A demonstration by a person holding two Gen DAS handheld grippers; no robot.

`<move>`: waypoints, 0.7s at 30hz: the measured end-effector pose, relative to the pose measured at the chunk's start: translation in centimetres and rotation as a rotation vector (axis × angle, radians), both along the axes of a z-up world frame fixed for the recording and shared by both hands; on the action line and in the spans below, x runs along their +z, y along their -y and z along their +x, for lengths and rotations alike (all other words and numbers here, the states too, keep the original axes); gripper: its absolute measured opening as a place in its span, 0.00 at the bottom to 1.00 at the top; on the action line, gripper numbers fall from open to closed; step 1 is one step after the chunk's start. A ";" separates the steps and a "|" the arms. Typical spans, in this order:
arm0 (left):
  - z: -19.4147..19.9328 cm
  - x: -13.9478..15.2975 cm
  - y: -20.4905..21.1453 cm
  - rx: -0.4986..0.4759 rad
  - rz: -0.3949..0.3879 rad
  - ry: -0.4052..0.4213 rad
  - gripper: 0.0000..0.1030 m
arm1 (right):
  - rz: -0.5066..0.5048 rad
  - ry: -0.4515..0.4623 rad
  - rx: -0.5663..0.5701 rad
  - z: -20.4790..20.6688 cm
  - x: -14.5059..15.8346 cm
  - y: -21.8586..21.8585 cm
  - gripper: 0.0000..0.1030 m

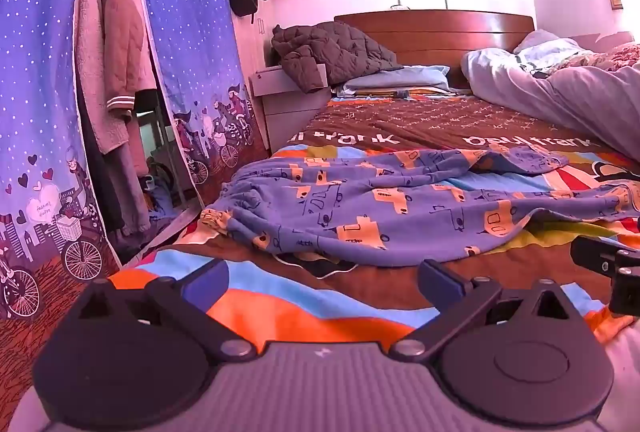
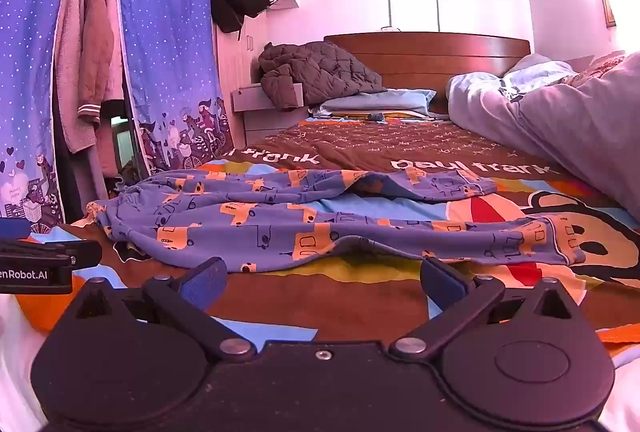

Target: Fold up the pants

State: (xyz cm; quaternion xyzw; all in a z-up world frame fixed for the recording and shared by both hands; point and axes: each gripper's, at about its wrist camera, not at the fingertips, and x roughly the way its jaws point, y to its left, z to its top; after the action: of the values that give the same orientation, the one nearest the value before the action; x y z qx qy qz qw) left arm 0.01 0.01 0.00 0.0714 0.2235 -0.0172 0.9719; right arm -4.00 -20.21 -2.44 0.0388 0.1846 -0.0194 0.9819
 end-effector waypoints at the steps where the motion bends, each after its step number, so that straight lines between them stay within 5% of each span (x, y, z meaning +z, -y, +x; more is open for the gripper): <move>1: 0.0 0.0 0.0 0.000 0.000 0.001 1.00 | 0.000 0.000 0.000 0.0 0.0 0.0 0.99; 21: 0.1 -0.1 -0.2 0.005 -0.020 -0.007 1.00 | 0.014 -0.001 -0.002 0.1 -0.3 0.5 0.99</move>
State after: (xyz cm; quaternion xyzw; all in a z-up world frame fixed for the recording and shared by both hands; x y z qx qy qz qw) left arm 0.15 0.22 -0.05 0.0611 0.2267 -0.0170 0.9719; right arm -3.93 -20.69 -2.71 0.0460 0.1849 -0.0192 0.9815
